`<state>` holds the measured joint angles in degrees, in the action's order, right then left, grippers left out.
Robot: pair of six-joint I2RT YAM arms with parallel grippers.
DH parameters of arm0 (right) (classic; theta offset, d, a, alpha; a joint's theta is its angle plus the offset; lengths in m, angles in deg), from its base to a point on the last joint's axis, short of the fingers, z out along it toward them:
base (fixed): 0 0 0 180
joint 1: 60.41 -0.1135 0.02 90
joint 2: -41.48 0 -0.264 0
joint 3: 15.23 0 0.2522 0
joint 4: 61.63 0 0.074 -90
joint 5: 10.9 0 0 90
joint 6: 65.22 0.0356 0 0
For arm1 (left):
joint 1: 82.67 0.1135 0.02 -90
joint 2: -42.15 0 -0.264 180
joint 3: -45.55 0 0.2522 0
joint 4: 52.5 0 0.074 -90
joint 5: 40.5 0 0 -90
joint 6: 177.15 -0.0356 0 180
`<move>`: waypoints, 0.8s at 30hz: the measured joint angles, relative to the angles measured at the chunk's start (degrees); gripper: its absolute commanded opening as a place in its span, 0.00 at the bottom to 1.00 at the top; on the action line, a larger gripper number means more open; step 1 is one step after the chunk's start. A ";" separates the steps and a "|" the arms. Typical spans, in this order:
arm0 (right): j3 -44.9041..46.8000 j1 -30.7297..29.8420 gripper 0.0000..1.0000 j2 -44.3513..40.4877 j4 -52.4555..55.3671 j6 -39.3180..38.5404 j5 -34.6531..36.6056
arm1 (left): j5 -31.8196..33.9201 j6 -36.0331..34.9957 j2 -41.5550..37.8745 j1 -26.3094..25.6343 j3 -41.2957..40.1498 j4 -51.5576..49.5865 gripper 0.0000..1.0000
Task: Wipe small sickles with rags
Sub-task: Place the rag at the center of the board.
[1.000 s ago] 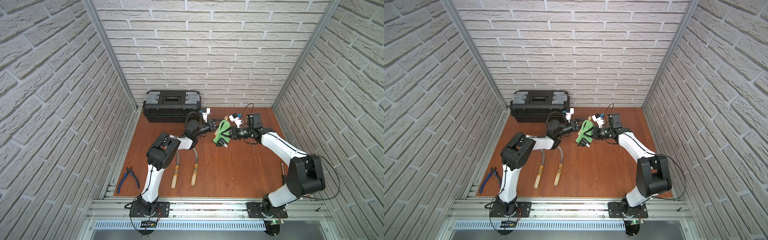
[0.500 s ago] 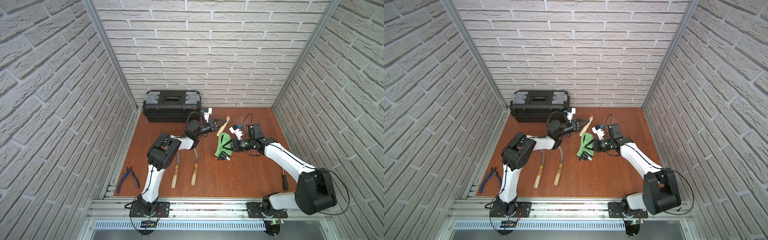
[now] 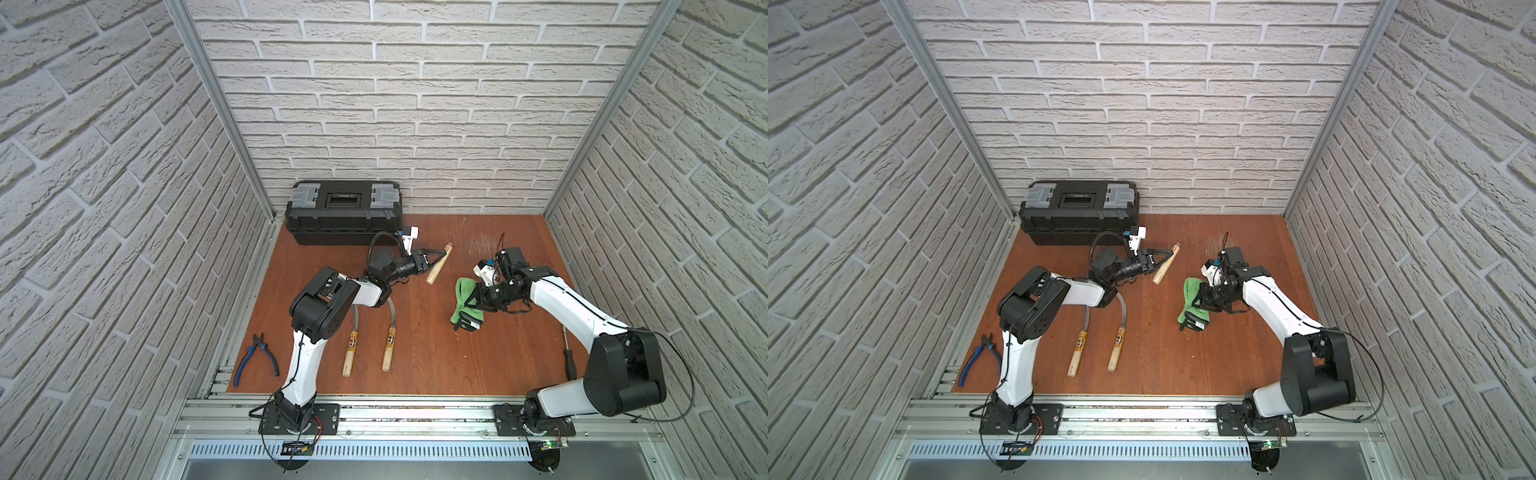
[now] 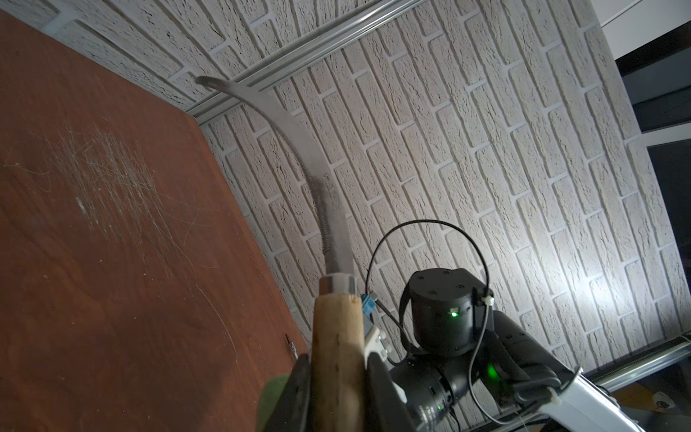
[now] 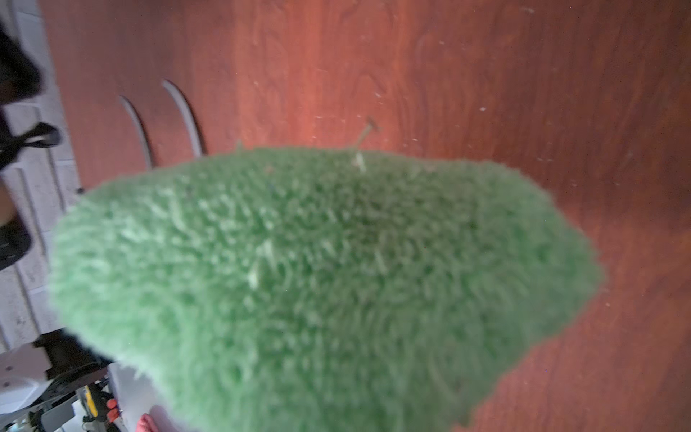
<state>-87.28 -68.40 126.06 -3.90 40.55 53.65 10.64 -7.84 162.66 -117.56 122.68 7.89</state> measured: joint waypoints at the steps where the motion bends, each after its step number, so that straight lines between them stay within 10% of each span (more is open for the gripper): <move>1: -0.48 0.00 0.05 1.36 0.70 -0.22 1.51 | 0.00 -0.11 -0.13 0.00 -0.28 0.00 0.00; 24: -4.00 0.17 0.45 12.83 4.42 -1.29 12.92 | -0.33 -1.25 -0.24 0.02 -2.05 0.02 0.00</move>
<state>-91.28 -68.22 138.89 0.51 39.26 66.56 10.32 -9.09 162.42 -117.54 120.63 7.91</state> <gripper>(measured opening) 0.409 0.238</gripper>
